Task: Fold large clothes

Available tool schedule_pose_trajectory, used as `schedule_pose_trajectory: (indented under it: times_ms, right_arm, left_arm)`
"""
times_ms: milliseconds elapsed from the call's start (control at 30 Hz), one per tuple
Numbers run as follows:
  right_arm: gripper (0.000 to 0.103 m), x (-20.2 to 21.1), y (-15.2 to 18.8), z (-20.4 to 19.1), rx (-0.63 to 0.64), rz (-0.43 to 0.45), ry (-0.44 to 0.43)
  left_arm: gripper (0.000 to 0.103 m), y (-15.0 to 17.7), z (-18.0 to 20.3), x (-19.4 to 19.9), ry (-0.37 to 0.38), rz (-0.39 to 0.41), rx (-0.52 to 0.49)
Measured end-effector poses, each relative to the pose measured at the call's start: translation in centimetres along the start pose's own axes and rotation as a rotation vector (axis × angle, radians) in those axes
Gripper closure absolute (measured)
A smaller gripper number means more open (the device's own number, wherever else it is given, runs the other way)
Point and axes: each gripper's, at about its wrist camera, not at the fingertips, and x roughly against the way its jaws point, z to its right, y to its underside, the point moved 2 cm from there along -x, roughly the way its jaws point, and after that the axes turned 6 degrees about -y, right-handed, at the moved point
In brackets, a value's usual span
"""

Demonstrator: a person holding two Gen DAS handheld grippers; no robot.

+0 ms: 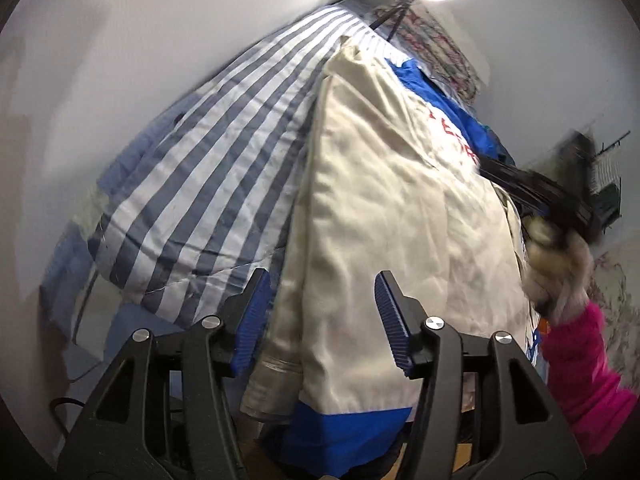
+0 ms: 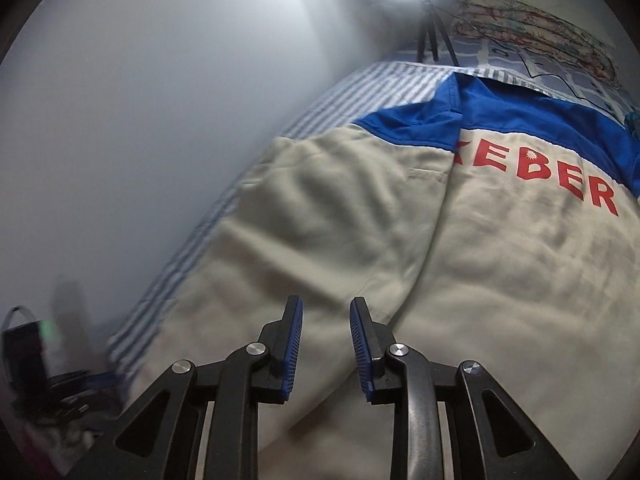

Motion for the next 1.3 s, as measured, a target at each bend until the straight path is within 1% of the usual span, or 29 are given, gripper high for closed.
schedule_pose_trajectory:
  times_ms: [33, 133, 233, 333, 400, 433, 467, 533, 567, 633, 700, 800, 867, 900, 1000, 1033, 1067, 1100, 1200, 1267, 1300]
  right_arm:
    - [0.077, 0.9, 0.6, -0.7, 0.002, 0.004, -0.018]
    - [0.075, 3.3, 2.7, -2.3, 0.005, 0.01, -0.081]
    - [0.074, 5.3, 5.1, -3.6, -0.002, 0.011, -0.13]
    - [0.073, 5.1, 6.9, -3.7, -0.022, 0.006, -0.161]
    - [0.073, 4.4, 7.5, -3.9, -0.025, -0.008, -0.167]
    - [0.073, 3.7, 7.7, -4.0, -0.026, -0.016, -0.165]
    - [0.073, 3.2, 7.9, -4.0, -0.03, -0.023, -0.166]
    - [0.073, 2.1, 8.2, -4.1, -0.041, -0.031, -0.177]
    - [0.073, 1.8, 8.4, -4.3, -0.046, -0.036, -0.182]
    - [0.073, 0.7, 8.6, -4.4, -0.057, -0.048, -0.19]
    - [0.073, -0.5, 8.8, -4.6, -0.064, -0.06, -0.194]
    - [0.073, -1.8, 8.9, -5.0, -0.054, -0.069, -0.188]
    - [0.073, -2.6, 9.1, -5.1, -0.063, -0.079, -0.192]
    - [0.073, -3.0, 9.2, -5.0, -0.069, -0.086, -0.192]
    - [0.074, -4.0, 9.6, -4.8, -0.071, -0.105, -0.175]
    - [0.074, -4.5, 9.8, -4.7, -0.068, -0.117, -0.173]
    - [0.074, -5.0, 10.1, -4.5, -0.074, -0.133, -0.164]
    - [0.074, -5.3, 10.2, -4.3, -0.078, -0.143, -0.157]
    - [0.074, -6.0, 10.9, -3.8, -0.101, -0.164, -0.156]
    - [0.074, -5.8, 10.9, -3.5, -0.125, -0.163, -0.17]
    - [0.07, -5.5, 10.6, -3.4, -0.137, -0.16, -0.179]
  left_arm:
    - [0.047, 0.1, -0.2, -0.1, -0.009, -0.004, 0.006]
    - [0.047, 0.4, -0.9, -0.6, -0.005, -0.018, 0.031]
    - [0.048, 0.6, -1.0, -1.1, -0.019, -0.024, 0.028]
    - [0.048, 0.8, -0.7, -1.7, -0.035, -0.03, 0.003]
    - [0.049, 1.0, -0.4, -2.0, -0.035, -0.032, -0.012]
    - [0.056, 1.0, -0.2, -2.1, -0.032, -0.032, -0.02]
    - [0.068, 1.0, 0.0, -2.2, -0.03, -0.034, -0.028]
    - [0.079, 1.1, 0.4, -2.3, -0.03, -0.034, -0.042]
    - [0.087, 1.2, 0.7, -2.2, -0.034, -0.024, -0.054]
    - [0.09, 1.4, 1.2, -1.8, -0.037, -0.007, -0.076]
    - [0.09, 1.3, 1.5, -1.5, -0.03, 0.007, -0.084]
    - [0.088, 1.2, 1.4, -1.7, -0.055, 0.009, -0.082]
    - [0.069, 1.2, 0.9, -2.3, -0.052, -0.01, -0.049]
    - [0.066, 1.1, 0.7, -2.5, -0.045, -0.02, -0.029]
    - [0.065, 0.8, 0.3, -2.8, -0.021, -0.025, -0.01]
    - [0.067, 0.7, 0.4, -2.8, -0.018, -0.024, -0.016]
    - [0.088, 0.7, 0.5, -2.8, -0.015, -0.018, -0.021]
    - [0.092, 0.7, 0.7, -2.7, -0.015, -0.013, -0.026]
    - [0.095, 0.9, 2.0, -1.7, -0.036, 0.039, -0.087]
    - [0.096, 1.2, 3.4, -0.6, -0.05, 0.088, -0.158]
    - [0.096, 1.3, 3.9, -0.2, -0.048, 0.104, -0.179]
